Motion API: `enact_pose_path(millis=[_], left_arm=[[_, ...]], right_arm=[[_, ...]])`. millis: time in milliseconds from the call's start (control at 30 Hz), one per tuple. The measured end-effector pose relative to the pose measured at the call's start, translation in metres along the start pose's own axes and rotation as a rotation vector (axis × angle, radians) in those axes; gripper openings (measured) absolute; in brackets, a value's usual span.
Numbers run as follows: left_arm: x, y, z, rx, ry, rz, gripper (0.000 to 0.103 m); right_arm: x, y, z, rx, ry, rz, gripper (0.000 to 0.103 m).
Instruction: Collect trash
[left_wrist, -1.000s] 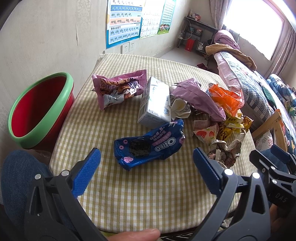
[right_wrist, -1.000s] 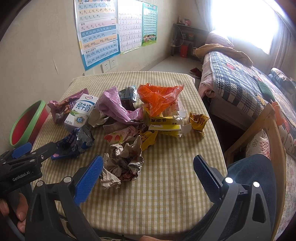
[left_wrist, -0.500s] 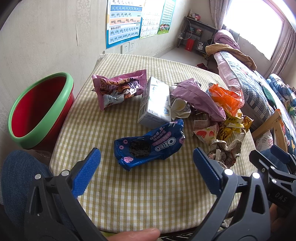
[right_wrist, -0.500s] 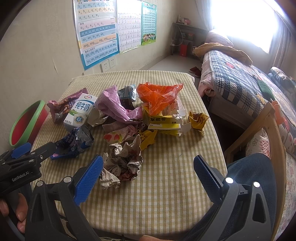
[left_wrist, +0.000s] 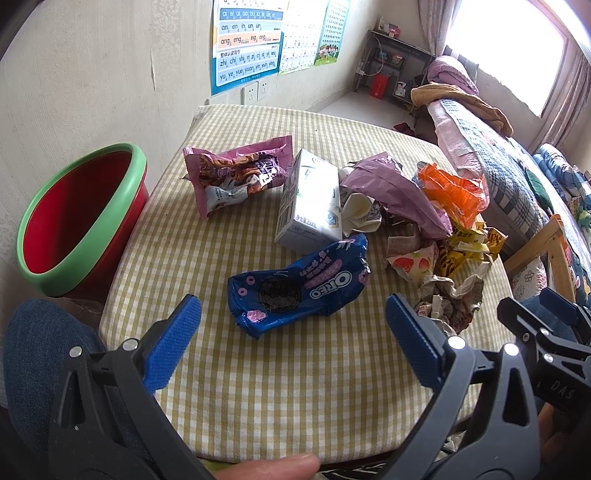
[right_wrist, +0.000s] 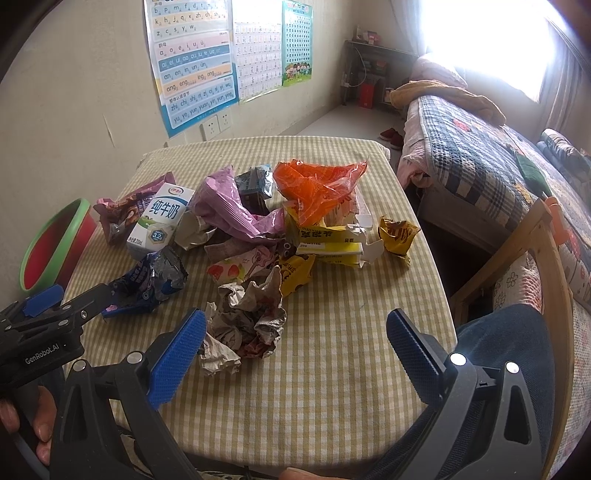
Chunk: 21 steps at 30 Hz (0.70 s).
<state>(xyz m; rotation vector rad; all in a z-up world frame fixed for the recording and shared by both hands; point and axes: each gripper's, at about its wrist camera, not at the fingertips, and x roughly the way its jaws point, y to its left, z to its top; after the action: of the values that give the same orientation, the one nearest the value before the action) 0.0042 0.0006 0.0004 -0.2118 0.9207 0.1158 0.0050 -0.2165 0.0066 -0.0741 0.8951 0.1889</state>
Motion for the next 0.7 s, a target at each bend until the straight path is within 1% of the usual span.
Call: enact_pose_path(millis=[200, 367, 467, 533, 633, 700], left_arm=[[0.004, 0.0, -0.001, 0.002, 0.023, 0.002, 0.098], [0.013, 0.005, 0.003, -0.009, 0.064, -0.004, 0.098], [0.02, 0.005, 0.009, 0.009, 0.08, 0.009, 0.098], [0.027, 0.006, 0.011, 0.022, 0.105, 0.016, 0.098], [0.039, 0.004, 0.013, 0.052, 0.148, 0.004, 0.098], [0.043, 0.003, 0.015, 0.065, 0.158, 0.003, 0.098]], right_arm=[[0.005, -0.007, 0.002, 0.043, 0.03, 0.023, 0.094], [0.019, -0.009, 0.004, 0.052, 0.104, 0.055, 0.094], [0.026, -0.006, 0.006, 0.046, 0.131, 0.078, 0.091], [0.031, -0.003, 0.008, 0.043, 0.145, 0.09, 0.09], [0.038, -0.001, 0.011, 0.048, 0.165, 0.108, 0.088], [0.043, 0.001, 0.011, 0.05, 0.18, 0.114, 0.087]])
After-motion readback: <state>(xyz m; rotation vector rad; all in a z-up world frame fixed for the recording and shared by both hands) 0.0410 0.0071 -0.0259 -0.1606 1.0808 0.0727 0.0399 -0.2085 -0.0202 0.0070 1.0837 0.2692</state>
